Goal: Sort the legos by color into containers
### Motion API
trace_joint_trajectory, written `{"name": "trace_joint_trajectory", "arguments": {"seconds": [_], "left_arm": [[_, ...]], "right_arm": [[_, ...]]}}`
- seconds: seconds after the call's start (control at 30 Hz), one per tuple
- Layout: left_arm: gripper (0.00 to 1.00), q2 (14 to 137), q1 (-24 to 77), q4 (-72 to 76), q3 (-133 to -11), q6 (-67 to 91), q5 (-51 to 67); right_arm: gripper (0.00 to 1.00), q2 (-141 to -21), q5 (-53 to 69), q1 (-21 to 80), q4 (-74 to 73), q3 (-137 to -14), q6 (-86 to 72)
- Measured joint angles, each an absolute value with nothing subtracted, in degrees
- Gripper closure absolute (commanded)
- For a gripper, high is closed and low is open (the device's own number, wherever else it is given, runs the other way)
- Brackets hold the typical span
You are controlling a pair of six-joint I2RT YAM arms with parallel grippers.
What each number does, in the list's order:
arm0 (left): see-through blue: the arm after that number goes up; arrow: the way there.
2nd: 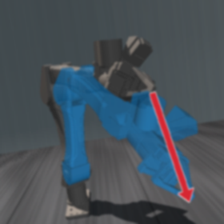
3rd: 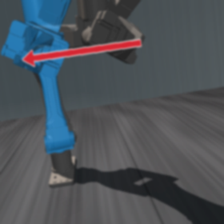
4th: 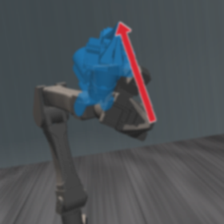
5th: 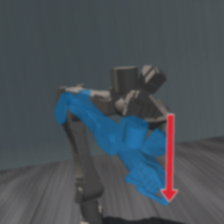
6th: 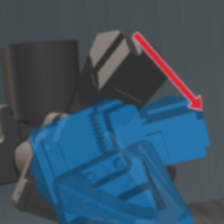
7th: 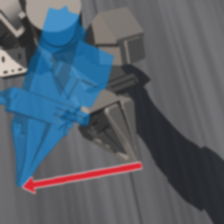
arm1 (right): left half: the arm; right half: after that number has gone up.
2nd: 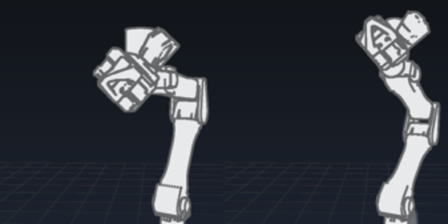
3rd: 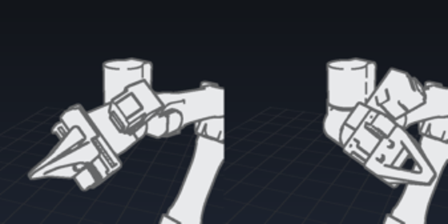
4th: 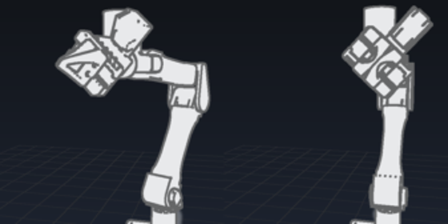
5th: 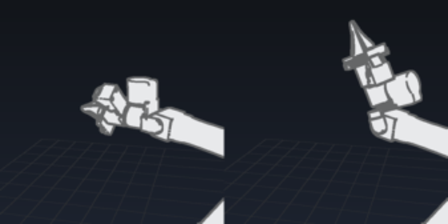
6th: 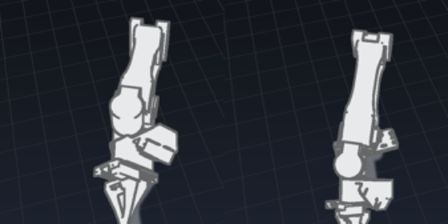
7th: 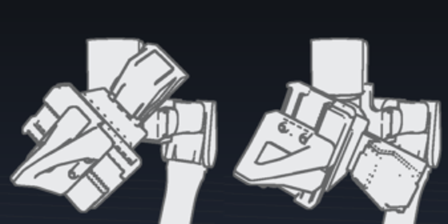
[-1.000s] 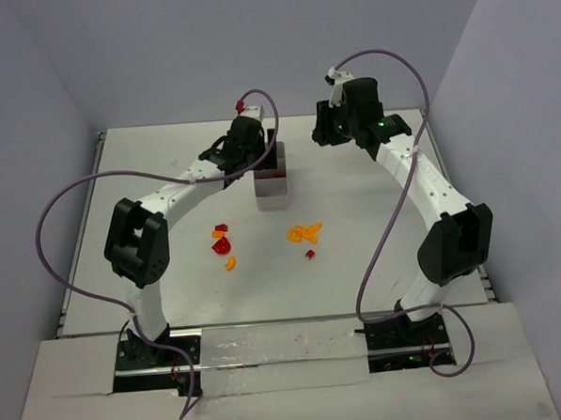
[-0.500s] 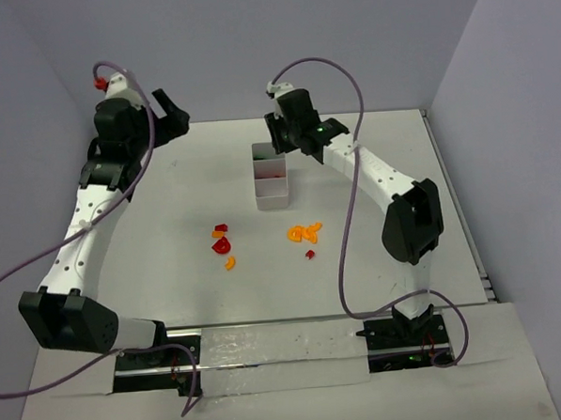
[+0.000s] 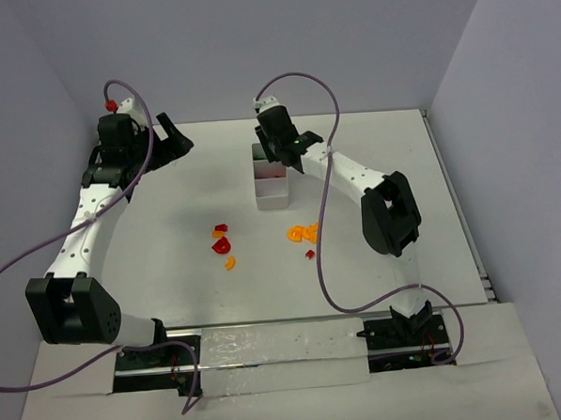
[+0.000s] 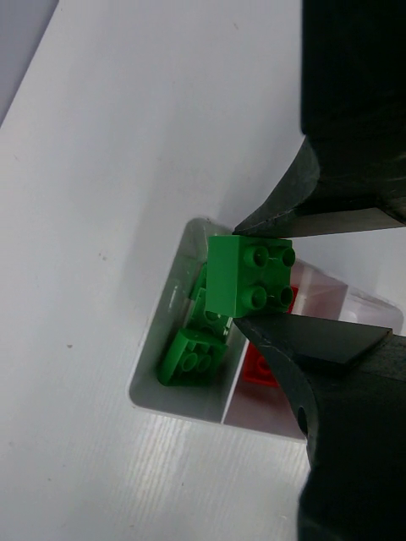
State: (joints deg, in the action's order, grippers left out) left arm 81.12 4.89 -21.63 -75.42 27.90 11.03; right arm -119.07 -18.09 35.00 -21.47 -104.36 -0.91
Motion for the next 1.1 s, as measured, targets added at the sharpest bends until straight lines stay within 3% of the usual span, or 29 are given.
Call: {"name": "trace_joint_trajectory", "arguments": {"seconds": [0.6,0.9,1.1], "left_arm": [[0.01,81.19,4.89,-21.58,-75.42,27.92,11.4],[0.01,81.15,4.89,-21.2,-74.21,26.52,11.44],[0.16,79.92,4.89,-22.22,-69.24,18.67,11.11]], "right_arm": [[0.34,-122.74,-19.69,35.0,-19.61,-107.69,-0.58],[0.31,-122.69,-18.75,35.3,-19.84,-107.74,-0.87],[0.1,-119.16,-17.18,35.4,-22.73,-106.9,-1.58]]}}
